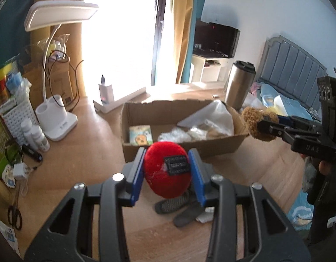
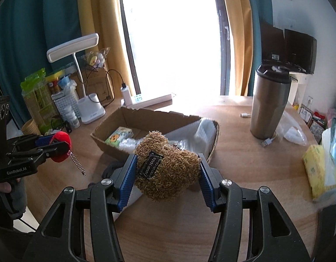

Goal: Organize soft objects
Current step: 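Lift and carry the red pompom with the left tool while the right tool carries the teddy bear, then open the left tool over the box dropping the pompom while the right tool drops the teddy bear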

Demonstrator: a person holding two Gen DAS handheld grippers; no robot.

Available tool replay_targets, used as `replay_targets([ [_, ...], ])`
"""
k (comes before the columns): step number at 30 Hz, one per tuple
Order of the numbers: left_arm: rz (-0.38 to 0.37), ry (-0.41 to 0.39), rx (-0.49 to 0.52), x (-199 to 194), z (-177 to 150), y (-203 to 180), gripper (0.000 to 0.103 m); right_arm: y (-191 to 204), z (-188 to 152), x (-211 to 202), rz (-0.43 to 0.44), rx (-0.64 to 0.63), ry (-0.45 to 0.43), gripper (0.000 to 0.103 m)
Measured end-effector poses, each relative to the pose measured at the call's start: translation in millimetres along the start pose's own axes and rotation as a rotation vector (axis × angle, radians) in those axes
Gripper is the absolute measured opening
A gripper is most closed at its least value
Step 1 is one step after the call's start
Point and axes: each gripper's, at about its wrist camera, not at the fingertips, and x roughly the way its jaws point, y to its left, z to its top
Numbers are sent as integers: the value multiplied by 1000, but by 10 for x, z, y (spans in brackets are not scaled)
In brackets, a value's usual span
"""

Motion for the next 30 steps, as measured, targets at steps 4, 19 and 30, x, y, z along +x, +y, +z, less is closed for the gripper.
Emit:
replay_targets([
  [4, 0, -9, 2, 52, 103, 10, 41, -58, 94, 37, 0, 2, -11, 57],
  [19, -35, -21, 9, 367, 404, 76, 41, -157, 321, 323, 16, 3, -11, 57],
  [30, -63, -25, 13, 678, 583, 105, 41, -131, 455, 603, 43, -11, 6, 57],
])
